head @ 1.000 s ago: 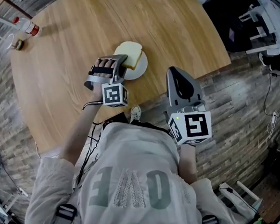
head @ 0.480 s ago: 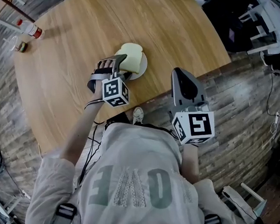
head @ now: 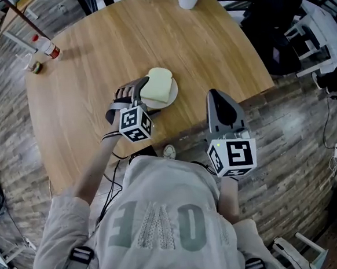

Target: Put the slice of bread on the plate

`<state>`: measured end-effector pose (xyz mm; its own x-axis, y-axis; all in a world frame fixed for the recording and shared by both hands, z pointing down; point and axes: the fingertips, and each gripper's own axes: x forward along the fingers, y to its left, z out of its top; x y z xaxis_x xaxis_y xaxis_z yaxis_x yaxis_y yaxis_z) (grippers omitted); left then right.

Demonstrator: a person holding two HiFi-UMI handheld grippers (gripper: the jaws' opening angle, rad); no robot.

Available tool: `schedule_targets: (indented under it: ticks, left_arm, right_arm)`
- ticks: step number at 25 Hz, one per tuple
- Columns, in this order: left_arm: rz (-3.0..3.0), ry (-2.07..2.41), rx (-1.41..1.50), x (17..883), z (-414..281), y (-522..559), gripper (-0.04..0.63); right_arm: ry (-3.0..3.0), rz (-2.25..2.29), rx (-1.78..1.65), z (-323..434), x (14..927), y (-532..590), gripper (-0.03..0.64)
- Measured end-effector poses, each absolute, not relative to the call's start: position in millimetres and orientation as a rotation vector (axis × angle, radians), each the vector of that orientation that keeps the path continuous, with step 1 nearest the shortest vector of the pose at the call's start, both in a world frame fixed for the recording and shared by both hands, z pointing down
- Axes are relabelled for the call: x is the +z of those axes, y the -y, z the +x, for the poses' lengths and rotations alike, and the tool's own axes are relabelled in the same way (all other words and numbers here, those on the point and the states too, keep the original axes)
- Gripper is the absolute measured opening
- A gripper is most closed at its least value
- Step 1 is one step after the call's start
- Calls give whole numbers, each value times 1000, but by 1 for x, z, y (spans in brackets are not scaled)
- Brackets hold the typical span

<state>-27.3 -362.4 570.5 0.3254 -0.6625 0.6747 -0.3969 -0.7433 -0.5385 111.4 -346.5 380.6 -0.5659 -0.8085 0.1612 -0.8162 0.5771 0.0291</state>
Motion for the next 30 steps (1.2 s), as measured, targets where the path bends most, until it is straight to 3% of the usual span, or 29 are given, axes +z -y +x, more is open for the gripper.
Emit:
schedule_targets:
  ticks: [7, 13, 15, 16, 18, 19, 30]
  left_arm:
    - [-2491, -1434, -693, 416, -37, 392, 541]
    - [-2563, -1556, 362, 269, -52, 368, 540]
    - [-2493, -1598, 582, 244, -67, 356, 533]
    - [-2443, -1627, 626, 238, -73, 350, 469]
    - [-2332, -1690, 626, 234, -83, 339, 61]
    - [-2285, -1716, 607, 233, -85, 334, 9]
    - [-2175, -1837, 406, 248, -82, 320, 8]
  right_arm:
    - [2789, 1360, -89, 97, 326, 364, 20]
    - [2988, 1406, -135, 80, 273, 368, 20]
    - [3040, 1415, -148, 76, 261, 366, 20]
    - [3060, 1420, -154, 75, 258, 364, 20]
    - [3092, 1426, -147, 74, 257, 359, 20]
    - [3101, 1426, -139, 72, 259, 357, 20]
    - [3006, 1397, -80, 47, 290, 359, 18]
